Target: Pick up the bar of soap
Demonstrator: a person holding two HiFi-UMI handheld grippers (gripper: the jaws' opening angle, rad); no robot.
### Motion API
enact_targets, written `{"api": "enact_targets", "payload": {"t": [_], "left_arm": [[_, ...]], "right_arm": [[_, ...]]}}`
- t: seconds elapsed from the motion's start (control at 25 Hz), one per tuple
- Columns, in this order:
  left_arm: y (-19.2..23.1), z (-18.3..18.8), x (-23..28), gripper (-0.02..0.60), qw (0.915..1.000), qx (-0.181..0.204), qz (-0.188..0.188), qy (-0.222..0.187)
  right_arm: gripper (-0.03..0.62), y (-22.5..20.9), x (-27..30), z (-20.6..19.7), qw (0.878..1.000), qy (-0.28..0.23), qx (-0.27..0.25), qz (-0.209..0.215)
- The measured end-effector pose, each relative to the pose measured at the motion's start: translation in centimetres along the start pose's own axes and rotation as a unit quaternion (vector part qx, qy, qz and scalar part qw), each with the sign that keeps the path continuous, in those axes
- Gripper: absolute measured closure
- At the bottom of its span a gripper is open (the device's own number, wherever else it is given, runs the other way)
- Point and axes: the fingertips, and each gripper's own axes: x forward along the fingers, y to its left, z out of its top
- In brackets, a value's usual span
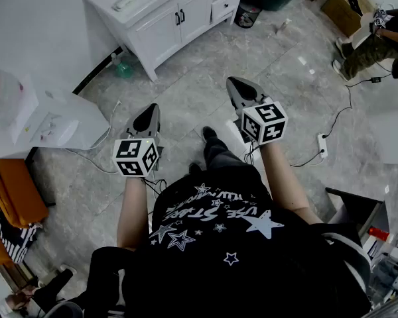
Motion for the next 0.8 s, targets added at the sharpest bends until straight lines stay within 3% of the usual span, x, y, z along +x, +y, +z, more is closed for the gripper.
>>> {"api": "enact_targets", "payload": {"t": [0.48, 0.8], "left_arm": [[-0.5, 0.0, -1.5, 0.571, 0.9993, 0.035, 0.011, 0.006], [0.0, -1.2, -2.8, 0.571, 0.9996, 0.023, 0.013, 0.007]], "right_arm": [[0.588, 1.1, 0.1, 0.0, 1.0, 0.001, 0.006, 0.014], [0.588, 2.8, 0.7, -1.2, 0.999, 0.002, 0.028, 0.028]]}}
